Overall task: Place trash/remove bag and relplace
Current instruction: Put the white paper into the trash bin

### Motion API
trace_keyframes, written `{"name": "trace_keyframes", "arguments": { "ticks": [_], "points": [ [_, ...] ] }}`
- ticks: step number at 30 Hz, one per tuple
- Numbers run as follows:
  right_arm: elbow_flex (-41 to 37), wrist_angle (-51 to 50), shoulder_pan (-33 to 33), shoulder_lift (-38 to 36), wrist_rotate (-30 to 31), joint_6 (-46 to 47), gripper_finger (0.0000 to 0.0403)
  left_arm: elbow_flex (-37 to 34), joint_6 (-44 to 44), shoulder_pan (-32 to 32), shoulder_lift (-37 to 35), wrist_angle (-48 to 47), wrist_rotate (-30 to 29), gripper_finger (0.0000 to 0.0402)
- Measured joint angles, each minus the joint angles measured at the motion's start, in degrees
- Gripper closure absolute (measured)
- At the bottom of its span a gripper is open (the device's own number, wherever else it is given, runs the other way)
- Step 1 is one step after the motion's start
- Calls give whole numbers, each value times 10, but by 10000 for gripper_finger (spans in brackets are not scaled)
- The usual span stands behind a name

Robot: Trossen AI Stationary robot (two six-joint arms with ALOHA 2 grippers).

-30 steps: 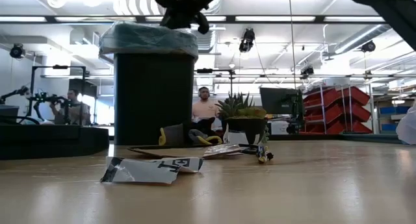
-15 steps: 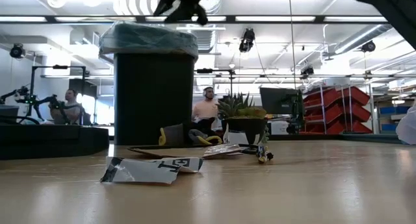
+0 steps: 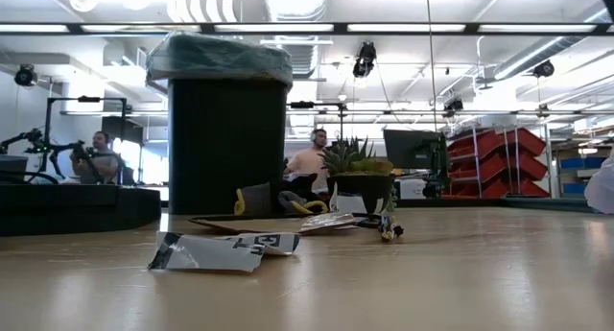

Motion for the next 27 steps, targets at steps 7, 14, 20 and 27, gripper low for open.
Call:
{"name": "trace_keyframes", "arguments": {
  "ticks": [7, 14, 20, 27],
  "points": [
    [-3, -86, 89, -41, 33, 1, 342, -23, 0, 0, 26, 29, 1, 286],
    [-12, -166, 179, -64, 101, 72, 374, -21, 74, 0, 44, 30, 0, 290],
    [-20, -257, 244, -65, 204, 177, 384, -10, 90, 0, 42, 17, -37, 305],
    [-90, -268, 320, -70, 288, 297, 384, -21, 48, 0, 42, 23, -42, 321]
  ]
}}
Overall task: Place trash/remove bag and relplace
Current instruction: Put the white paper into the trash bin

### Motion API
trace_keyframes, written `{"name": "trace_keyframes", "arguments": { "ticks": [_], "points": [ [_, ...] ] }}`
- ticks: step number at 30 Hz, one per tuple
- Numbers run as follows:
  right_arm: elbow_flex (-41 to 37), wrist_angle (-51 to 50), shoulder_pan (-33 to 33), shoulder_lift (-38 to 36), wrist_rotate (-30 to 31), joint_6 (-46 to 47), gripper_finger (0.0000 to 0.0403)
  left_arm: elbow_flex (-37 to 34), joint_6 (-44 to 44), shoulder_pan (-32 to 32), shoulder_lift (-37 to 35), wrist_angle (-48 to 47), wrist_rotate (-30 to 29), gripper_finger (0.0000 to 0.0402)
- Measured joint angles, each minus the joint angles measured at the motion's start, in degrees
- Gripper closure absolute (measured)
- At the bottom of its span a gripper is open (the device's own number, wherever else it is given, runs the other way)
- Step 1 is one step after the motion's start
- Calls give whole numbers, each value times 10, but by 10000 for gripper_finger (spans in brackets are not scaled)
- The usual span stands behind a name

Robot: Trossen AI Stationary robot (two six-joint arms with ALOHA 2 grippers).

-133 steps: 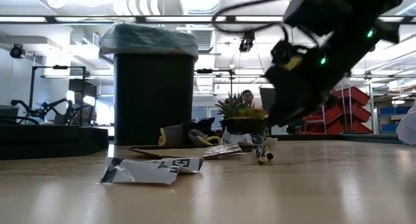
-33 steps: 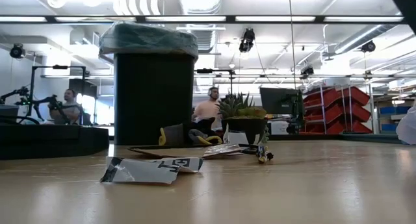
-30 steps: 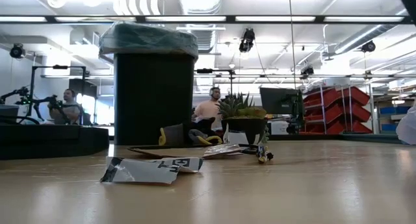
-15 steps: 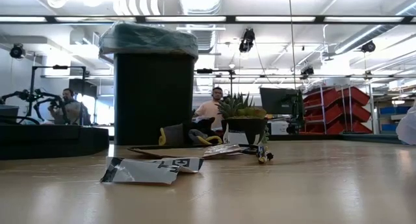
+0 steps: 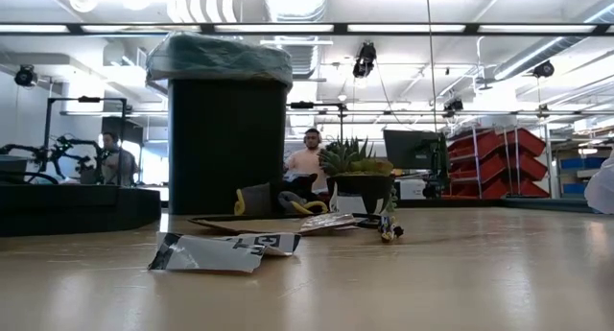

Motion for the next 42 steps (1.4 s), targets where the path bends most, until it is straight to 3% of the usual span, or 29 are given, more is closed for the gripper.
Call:
{"name": "trace_keyframes", "arguments": {
  "ticks": [6, 9, 13, 16, 22, 34, 42],
  "points": [
    [-106, 1, 61, 1, 134, 149, 384, -8, 29, 0, 8, 6, 1, 324],
    [-163, 7, 76, 4, 116, 219, 384, -8, 68, 0, 8, 6, 1, 320],
    [-235, 53, 77, 4, 98, 345, 384, -8, 70, 0, 4, 7, 1, 314],
    [-269, 60, 76, 4, 89, 390, 384, -8, 70, 0, 4, 6, 0, 311],
    [-309, 90, 74, 7, 65, 353, 362, -16, 58, 0, 17, 7, -4, 305],
    [-362, 182, 49, 61, 25, 311, 226, -108, -64, -2, 54, 85, 4, 325],
    [-362, 240, 43, 103, -35, 324, 208, -126, -65, 0, 89, 92, 90, 320]
  ]
}}
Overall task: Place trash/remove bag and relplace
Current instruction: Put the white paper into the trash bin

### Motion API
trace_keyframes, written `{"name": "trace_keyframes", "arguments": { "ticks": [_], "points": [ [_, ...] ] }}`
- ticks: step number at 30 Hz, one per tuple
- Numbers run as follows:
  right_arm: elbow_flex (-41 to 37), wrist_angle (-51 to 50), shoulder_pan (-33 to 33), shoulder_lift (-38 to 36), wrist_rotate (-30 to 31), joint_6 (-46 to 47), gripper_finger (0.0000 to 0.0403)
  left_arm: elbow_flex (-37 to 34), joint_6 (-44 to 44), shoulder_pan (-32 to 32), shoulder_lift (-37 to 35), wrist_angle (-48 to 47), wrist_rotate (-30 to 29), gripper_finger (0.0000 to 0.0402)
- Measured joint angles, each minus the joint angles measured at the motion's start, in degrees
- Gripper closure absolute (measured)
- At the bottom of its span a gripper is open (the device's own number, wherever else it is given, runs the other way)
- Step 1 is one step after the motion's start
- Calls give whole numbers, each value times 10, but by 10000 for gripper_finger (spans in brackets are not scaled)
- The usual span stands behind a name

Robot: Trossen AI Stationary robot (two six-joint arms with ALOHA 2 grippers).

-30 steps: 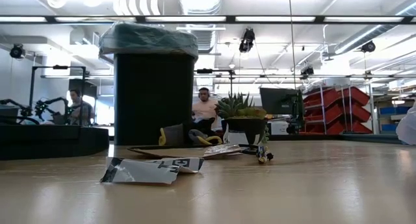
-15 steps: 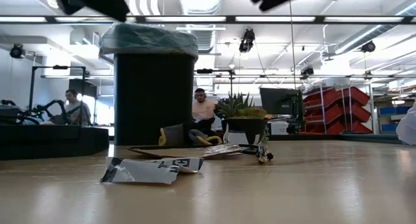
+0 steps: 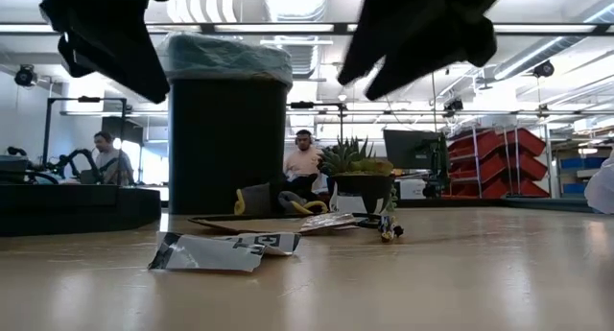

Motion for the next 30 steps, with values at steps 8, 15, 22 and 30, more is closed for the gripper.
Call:
{"name": "trace_keyframes", "arguments": {
  "ticks": [8, 15, 22, 30],
  "points": [
    [0, 14, 0, 0, 7, 21, 207, 3, -5, 16, 38, 1, 51, 313],
    [-13, 13, 0, -2, 2, 31, 206, 6, -5, 29, 60, 8, 63, 301],
    [-35, 29, 0, -12, -6, 52, 204, 6, 0, 57, 62, 5, 107, 260],
    [-37, -76, -1, -57, 31, 152, 191, 5, 1, 72, 9, -130, 91, 210]
  ]
}}
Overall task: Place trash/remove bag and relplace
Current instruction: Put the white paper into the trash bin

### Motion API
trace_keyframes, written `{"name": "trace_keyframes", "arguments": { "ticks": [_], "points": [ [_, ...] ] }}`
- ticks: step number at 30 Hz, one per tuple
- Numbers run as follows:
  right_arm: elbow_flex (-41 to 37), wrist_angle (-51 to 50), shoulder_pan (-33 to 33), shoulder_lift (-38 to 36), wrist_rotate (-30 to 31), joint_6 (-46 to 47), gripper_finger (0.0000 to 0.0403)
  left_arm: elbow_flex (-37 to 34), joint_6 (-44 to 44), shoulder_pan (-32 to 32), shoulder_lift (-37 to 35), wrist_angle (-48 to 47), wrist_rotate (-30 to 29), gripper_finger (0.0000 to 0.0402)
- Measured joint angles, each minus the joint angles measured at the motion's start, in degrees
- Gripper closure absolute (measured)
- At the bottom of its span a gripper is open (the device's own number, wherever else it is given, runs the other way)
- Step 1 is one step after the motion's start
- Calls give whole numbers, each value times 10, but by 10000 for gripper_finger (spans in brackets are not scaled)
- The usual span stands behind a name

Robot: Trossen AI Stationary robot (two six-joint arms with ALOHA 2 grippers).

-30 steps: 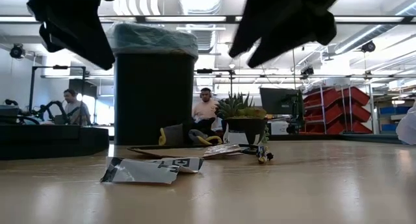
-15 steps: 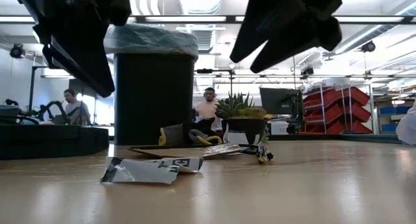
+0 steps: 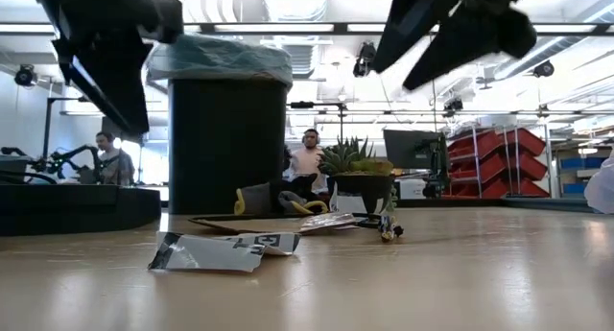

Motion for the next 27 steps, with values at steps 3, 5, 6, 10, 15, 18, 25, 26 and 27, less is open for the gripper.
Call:
{"name": "trace_keyframes", "arguments": {
  "ticks": [3, 5, 6, 10, 15, 18, 25, 26, 27],
  "points": [
    [-1, -42, 0, -24, 26, 10, 187, -1, -8, 0, -15, -1, -22, 197],
    [-4, -51, 0, -33, 36, -6, 187, -5, -18, 0, -15, 16, -31, 191],
    [-5, -51, 0, -35, 36, -17, 188, -9, -20, 0, -15, 32, -33, 189],
    [-16, -36, 0, -28, 18, -28, 196, -23, -21, -1, -5, 108, -34, 184],
    [-37, 54, 1, -2, -18, -27, 204, -26, -20, -4, 7, 144, -34, 191],
    [-38, 103, 4, 11, -15, -33, 206, -27, -20, -4, 15, 143, -26, 199],
    [-42, 184, 2, 35, -16, -57, 192, -31, -15, 8, 38, 146, 19, 218],
    [-43, 183, 2, 34, -12, -57, 188, -30, -15, 11, 43, 149, 25, 220],
    [-45, 184, 2, 34, -8, -57, 185, -30, -15, 11, 49, 152, 30, 223]
  ]
}}
